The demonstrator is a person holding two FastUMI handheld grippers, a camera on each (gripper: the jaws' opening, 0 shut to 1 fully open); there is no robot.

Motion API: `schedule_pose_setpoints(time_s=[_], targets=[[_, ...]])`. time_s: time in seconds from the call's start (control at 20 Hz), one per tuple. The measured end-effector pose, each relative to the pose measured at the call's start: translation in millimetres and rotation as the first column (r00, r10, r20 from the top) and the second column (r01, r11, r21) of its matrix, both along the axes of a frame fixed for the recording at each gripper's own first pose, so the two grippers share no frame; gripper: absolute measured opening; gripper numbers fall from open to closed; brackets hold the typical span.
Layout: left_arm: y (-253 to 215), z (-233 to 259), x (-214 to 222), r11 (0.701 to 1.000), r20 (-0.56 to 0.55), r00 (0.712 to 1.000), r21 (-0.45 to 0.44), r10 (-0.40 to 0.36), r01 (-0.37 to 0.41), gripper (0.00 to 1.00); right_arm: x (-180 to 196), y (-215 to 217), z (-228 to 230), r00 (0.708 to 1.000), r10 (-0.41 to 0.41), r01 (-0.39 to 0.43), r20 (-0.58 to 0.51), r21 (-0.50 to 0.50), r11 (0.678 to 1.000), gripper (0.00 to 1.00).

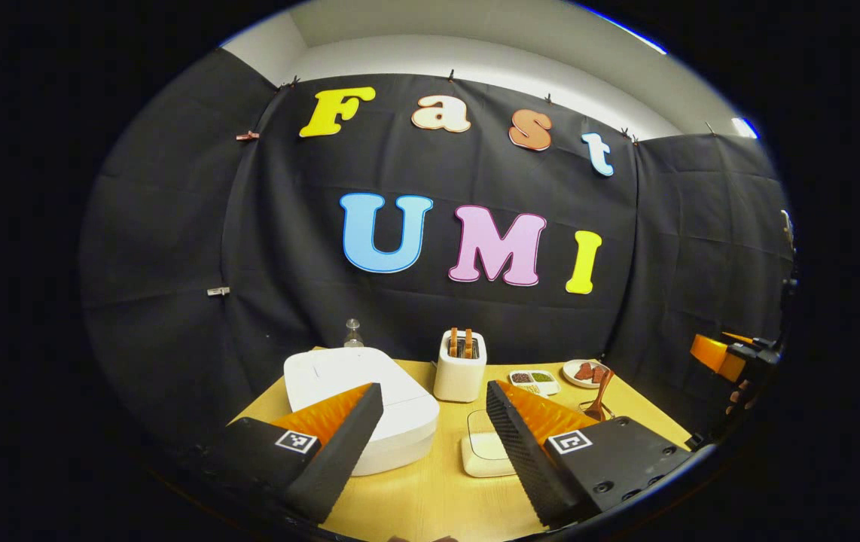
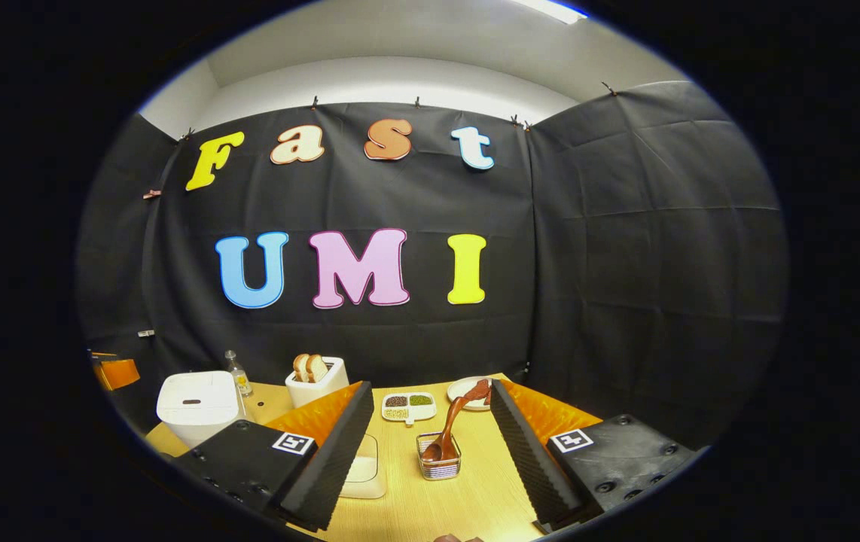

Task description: Close the left gripper, press the button to open the rice cooker; take a wooden spoon from the chopstick holder with the right hand, scoop a spoonful of rice and pour it into the rice cooker, then put the wooden spoon back into the chopstick holder.

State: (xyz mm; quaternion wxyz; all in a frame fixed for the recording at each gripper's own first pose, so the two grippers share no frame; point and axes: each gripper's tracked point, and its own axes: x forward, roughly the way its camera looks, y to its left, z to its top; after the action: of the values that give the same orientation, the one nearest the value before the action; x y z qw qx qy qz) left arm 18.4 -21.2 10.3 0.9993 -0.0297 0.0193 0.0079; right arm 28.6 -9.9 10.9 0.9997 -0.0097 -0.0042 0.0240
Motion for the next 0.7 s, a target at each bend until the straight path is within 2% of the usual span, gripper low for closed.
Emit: schedule_pose_setpoints(time_s=[0.35,0.7], targets=[[5.4,15.4,30.8,0.998,-0.014,0.999,0.032,0.049,-0.048,0.96,39.6,-4.2,8.0,1.0,0.012,-0.012,-0.02,0.012,1.0,0.98],[33.1,26.9,62.1,0.994,-0.046,0.993,-0.004,0.109,-0.109,0.95,70.4,2.6,11.0,0.999,0.048,-0.047,-0.022,0.008,0.999,0.98]])
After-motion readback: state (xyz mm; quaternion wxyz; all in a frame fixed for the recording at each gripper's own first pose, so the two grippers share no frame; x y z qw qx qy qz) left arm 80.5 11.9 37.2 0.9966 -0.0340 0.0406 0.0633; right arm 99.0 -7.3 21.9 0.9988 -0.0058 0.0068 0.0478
